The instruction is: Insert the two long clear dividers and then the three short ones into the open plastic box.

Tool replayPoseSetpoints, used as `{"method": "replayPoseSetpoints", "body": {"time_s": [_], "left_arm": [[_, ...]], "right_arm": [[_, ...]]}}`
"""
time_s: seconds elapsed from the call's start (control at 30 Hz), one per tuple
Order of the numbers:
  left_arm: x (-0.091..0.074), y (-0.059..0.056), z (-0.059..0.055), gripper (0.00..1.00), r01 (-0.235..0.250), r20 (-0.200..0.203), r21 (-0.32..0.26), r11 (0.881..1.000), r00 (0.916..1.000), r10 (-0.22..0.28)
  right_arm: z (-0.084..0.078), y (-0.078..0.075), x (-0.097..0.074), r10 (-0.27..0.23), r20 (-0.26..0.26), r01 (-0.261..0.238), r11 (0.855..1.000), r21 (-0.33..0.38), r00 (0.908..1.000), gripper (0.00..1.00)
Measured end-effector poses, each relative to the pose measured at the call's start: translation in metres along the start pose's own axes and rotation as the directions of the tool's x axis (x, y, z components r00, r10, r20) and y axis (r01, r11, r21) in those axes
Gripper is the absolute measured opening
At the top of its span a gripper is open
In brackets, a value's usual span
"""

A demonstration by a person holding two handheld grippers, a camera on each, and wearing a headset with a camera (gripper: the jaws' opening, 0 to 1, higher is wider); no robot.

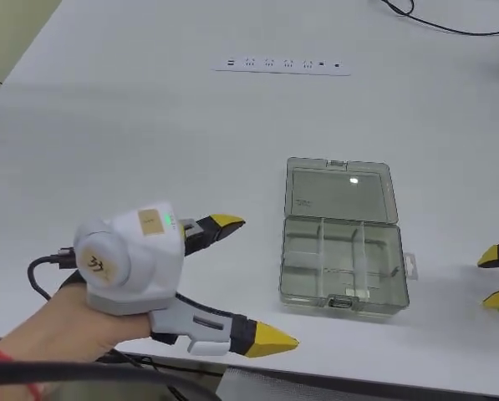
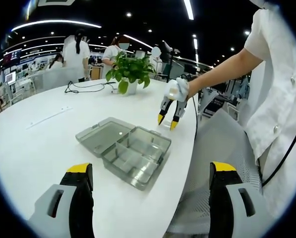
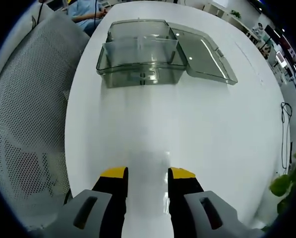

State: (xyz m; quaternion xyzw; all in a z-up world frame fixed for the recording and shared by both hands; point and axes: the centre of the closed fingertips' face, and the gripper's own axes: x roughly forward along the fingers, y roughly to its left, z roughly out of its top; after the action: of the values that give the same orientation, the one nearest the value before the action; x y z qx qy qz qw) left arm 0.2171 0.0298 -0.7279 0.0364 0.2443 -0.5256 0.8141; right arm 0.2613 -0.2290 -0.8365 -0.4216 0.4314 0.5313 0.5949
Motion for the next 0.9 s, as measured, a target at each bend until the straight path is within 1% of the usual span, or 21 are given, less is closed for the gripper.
{"method": "replayPoseSetpoints", "body": {"time_s": [0.07,0.2,0.3,0.33,0.4,0.43,0.47,0.53,0.57,0.6,0.63,0.7,0.73,0.77,0.8,0.87,0.9], "left_arm": [[0.000,0.001,0.001,1.00,-0.001,0.000,0.000,1.000,1.0000,0.001],[-0.001,0.003,0.005,0.99,-0.006,-0.002,0.002,1.000,1.0000,0.006],[0.000,0.005,0.011,0.98,-0.013,-0.001,-0.004,1.000,0.9999,0.013],[0.001,0.004,0.015,0.98,-0.009,0.007,-0.006,1.000,0.9999,0.009],[0.003,0.001,0.022,0.97,-0.001,0.015,-0.027,1.000,0.9999,0.001],[0.004,0.000,0.025,0.95,0.007,0.020,-0.036,0.999,0.9998,-0.006],[0.006,-0.002,0.030,0.94,0.014,0.028,-0.040,0.999,0.9995,-0.013],[0.008,-0.004,0.036,0.92,0.016,0.039,-0.044,0.999,0.9991,-0.015],[0.010,-0.005,0.040,0.92,0.019,0.043,-0.056,0.998,0.9989,-0.017],[0.012,-0.008,0.045,0.90,0.029,0.054,-0.075,0.997,0.9982,-0.025],[0.014,-0.010,0.050,0.89,0.037,0.067,-0.087,0.995,0.9973,-0.032],[0.019,-0.014,0.059,0.87,0.047,0.086,-0.118,0.992,0.9956,-0.037],[0.021,-0.018,0.064,0.85,0.061,0.097,-0.135,0.989,0.9942,-0.048],[0.023,-0.020,0.067,0.84,0.065,0.099,-0.157,0.985,0.9938,-0.049],[0.027,-0.022,0.072,0.82,0.072,0.117,-0.191,0.979,0.9918,-0.050],[0.030,-0.028,0.082,0.79,0.099,0.154,-0.215,0.972,0.9859,-0.067],[0.033,-0.029,0.086,0.78,0.099,0.166,-0.266,0.959,0.9845,-0.056]], "right_arm": [[0.007,-0.001,-0.006,-0.015,0.017,0.015,1.000,0.005,0.9998,0.32],[0.027,0.000,-0.024,-0.052,0.057,0.052,0.999,0.003,0.9970,0.32],[0.044,0.001,-0.039,-0.088,0.077,0.089,0.996,-0.020,0.9932,0.32],[0.051,0.001,-0.046,-0.101,0.084,0.104,0.994,-0.033,0.9913,0.32],[0.065,0.002,-0.058,-0.125,0.097,0.131,0.989,-0.063,0.9874,0.32],[0.070,0.002,-0.062,-0.134,0.103,0.142,0.988,-0.069,0.9856,0.32],[0.079,0.003,-0.070,-0.148,0.115,0.157,0.984,-0.080,0.9823,0.32],[0.090,0.005,-0.079,-0.164,0.130,0.177,0.980,-0.094,0.9778,0.32],[0.098,0.007,-0.085,-0.172,0.139,0.186,0.977,-0.100,0.9753,0.32],[0.103,0.008,-0.089,-0.178,0.147,0.194,0.975,-0.105,0.9730,0.32],[0.103,0.006,-0.089,-0.183,0.157,0.201,0.973,-0.110,0.9705,0.32],[0.112,0.008,-0.095,-0.192,0.173,0.214,0.970,-0.116,0.9660,0.32],[0.118,0.010,-0.099,-0.201,0.182,0.225,0.967,-0.119,0.9625,0.32],[0.124,0.012,-0.102,-0.207,0.188,0.232,0.965,-0.120,0.9601,0.32],[0.129,0.015,-0.105,-0.214,0.197,0.240,0.963,-0.121,0.9568,0.32],[0.139,0.019,-0.110,-0.223,0.211,0.252,0.960,-0.120,0.9517,0.32],[0.143,0.021,-0.111,-0.227,0.214,0.257,0.959,-0.122,0.9500,0.32]]}}
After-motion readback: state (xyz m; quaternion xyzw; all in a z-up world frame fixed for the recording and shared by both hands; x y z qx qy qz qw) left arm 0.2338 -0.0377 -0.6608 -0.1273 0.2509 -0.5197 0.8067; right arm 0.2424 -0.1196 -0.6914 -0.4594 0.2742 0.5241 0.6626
